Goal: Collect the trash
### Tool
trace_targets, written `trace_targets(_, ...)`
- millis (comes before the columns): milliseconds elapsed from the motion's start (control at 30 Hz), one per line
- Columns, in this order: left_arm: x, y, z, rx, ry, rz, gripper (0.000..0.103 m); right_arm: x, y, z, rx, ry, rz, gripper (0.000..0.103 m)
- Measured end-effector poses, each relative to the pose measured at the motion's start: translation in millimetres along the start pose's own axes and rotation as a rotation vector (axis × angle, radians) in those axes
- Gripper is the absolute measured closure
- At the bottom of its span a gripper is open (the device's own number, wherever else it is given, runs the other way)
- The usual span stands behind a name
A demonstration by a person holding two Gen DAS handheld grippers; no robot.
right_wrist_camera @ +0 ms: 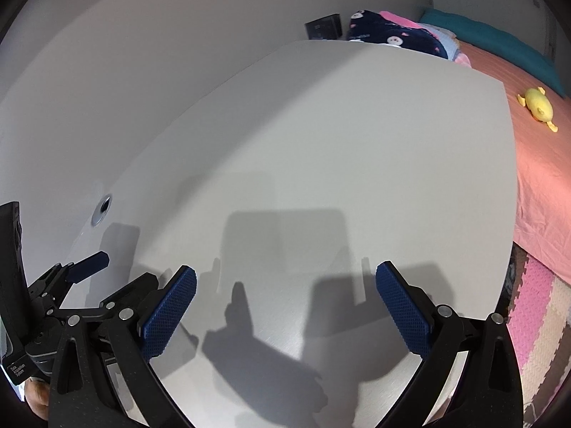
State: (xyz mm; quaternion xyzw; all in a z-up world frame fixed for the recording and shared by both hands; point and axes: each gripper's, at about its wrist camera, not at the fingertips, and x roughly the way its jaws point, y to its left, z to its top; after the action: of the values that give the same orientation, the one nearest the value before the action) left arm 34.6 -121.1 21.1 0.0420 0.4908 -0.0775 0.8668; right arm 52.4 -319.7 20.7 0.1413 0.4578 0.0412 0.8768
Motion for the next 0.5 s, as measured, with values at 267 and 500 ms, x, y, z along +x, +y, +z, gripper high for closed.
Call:
trace_targets(267, -10.7, 38.4, -29.7, -0.032, -0.015, 0.033, 0.006, 2.6, 46.7, -37.0, -0.056, 0.021, -0.022, 0.003)
trace_targets(500, -6.5, 62.2, -52.6, -0.053, -0.019, 0.079, 0.006, 7.6, 71.8, -62.4, -0.070, 0.019, -0.056, 0.003)
